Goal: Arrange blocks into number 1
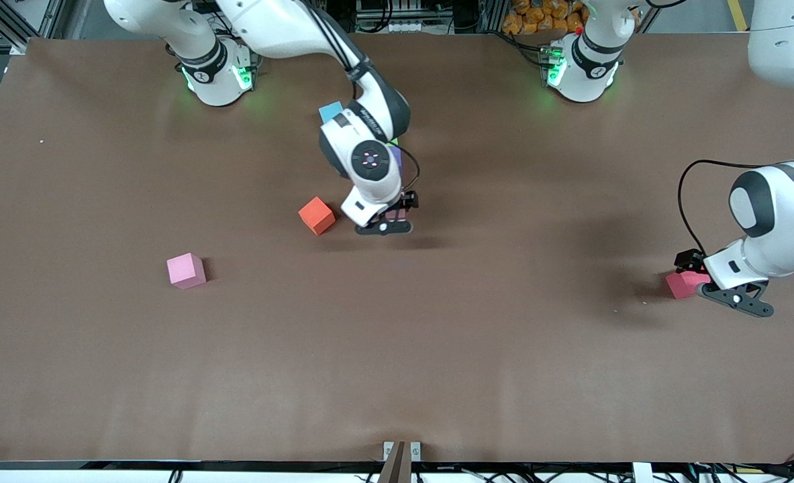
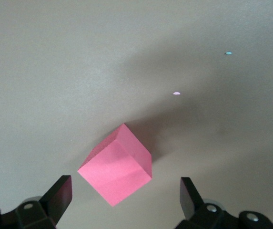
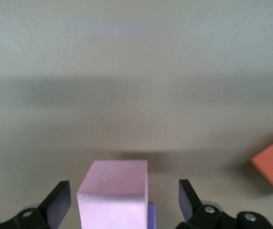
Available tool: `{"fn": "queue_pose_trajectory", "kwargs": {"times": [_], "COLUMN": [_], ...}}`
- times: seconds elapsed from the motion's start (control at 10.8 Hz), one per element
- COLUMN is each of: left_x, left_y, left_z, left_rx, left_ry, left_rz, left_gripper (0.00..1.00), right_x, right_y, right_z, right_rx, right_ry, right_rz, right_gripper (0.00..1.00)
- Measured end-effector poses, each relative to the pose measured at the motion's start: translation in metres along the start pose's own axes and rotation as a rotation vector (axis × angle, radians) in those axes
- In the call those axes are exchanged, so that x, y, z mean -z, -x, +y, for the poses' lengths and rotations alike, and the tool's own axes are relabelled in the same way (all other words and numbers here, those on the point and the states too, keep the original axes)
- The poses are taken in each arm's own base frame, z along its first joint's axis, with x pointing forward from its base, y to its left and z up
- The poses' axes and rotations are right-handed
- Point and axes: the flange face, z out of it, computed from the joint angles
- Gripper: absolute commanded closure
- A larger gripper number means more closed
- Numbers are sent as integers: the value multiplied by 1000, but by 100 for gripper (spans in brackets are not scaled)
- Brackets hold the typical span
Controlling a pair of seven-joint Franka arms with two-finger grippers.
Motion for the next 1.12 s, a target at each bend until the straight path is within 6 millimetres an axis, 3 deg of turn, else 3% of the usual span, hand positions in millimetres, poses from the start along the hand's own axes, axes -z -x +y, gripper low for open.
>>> {"fn": "queue_pose_trajectory", "kwargs": {"times": [0.19,0.56,0.84,1.12], "left_x": [-2,-5,-8,-22], "left_y": [0,2,2,-2], "left_z": [0,-3,-4,-7], "left_rx": [5,-50,-295,-564], "left_ry": [5,13,38,10], "left_rz": [0,1,28,58], "left_gripper": [0,0,0,0], "right_x": [56,132,193,235], "right_y": [-35,-95,-124,-148], "right_z": [41,122,177,252], "right_rx": [-7,23,81,158], "right_ry": [-49,83,124,123], "right_rz": [32,100,64,42], "right_gripper": [0,0,0,0]}}
